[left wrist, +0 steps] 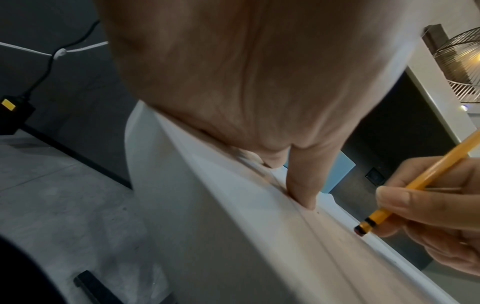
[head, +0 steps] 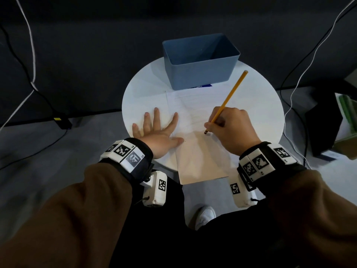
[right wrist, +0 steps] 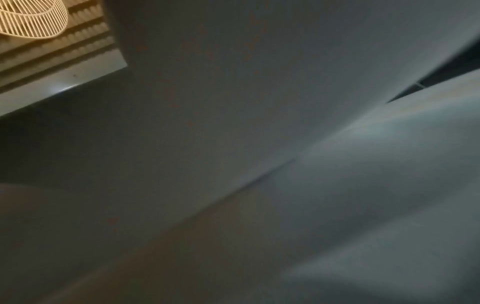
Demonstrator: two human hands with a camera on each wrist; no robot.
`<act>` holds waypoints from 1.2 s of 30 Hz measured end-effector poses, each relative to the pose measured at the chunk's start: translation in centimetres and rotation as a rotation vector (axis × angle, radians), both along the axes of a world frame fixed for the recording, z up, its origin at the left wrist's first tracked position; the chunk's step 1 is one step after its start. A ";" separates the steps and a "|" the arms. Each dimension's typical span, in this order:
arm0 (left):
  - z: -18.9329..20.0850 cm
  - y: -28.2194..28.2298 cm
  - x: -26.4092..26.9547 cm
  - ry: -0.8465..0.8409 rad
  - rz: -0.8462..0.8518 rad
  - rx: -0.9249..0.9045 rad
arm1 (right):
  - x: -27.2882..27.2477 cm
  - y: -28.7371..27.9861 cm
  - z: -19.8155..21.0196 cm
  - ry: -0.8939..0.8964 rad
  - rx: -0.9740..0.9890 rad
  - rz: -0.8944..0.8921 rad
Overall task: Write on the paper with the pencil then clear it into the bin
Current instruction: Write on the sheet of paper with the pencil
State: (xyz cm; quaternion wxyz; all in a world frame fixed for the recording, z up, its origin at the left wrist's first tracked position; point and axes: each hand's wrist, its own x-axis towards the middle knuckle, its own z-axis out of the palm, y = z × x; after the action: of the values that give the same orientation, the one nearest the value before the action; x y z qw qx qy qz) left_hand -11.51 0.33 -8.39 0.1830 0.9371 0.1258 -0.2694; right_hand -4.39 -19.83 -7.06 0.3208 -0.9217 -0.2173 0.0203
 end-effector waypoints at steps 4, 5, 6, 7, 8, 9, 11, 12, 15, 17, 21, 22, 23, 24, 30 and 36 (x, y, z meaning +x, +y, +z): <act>0.1 0.0 -0.1 -0.001 -0.001 -0.001 | 0.0 0.0 -0.2 0.012 -0.021 -0.008; 0.1 0.1 -0.1 -0.002 -0.005 -0.004 | 0.3 -0.6 0.0 -0.002 -0.045 -0.028; 0.1 0.1 -0.1 -0.001 -0.008 -0.005 | 0.6 -1.3 0.2 -0.012 -0.064 -0.051; 0.0 0.1 -0.1 0.000 -0.009 -0.004 | 0.9 -2.1 0.4 -0.017 -0.076 -0.074; 0.0 0.2 -0.1 0.001 -0.010 -0.001 | 1.2 -2.8 0.6 -0.016 -0.084 -0.096; 0.0 0.2 -0.1 0.001 -0.011 0.003 | 1.4 -3.4 0.8 -0.013 -0.093 -0.117; -0.1 0.2 -0.1 -0.003 -0.013 0.007 | 1.7 -4.2 1.0 -0.019 -0.113 -0.150; -0.1 0.1 -0.1 -0.006 -0.012 0.007 | 1.7 -4.5 1.2 -0.026 -0.113 -0.164; -0.2 0.2 -0.1 -0.012 -0.006 -0.003 | 1.6 -5.0 2.2 -0.044 -0.064 -0.193; -0.2 0.3 -0.1 -0.011 -0.001 -0.020 | 1.6 -5.3 3.1 -0.050 -0.028 -0.195; 0.1 0.2 -0.2 -0.005 0.000 -0.017 | 1.6 -5.8 4.7 -0.011 0.006 -0.161; 0.1 0.1 -0.2 -0.003 -0.003 -0.013 | 1.6 -5.9 5.1 0.002 -0.008 -0.145; 0.2 0.1 -0.2 -0.002 -0.005 -0.012 | 1.6 -5.9 5.5 0.009 -0.019 -0.130; 0.2 0.0 -0.2 -0.001 -0.004 -0.015 | 1.6 -5.9 5.9 0.010 -0.023 -0.119; 0.1 0.0 -0.1 -0.001 0.001 0.004 | 1.9 -4.8 5.4 0.060 -0.001 -0.095; 0.1 0.1 -0.1 0.001 0.006 -0.014 | 1.9 -2.9 3.1 0.079 -0.032 -0.059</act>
State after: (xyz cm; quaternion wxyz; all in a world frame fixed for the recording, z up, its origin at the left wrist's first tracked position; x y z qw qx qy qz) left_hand -11.62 0.43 -8.29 0.1905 0.9353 0.1268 -0.2699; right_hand -2.46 -22.73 -3.98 0.3149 -0.9311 -0.1770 0.0508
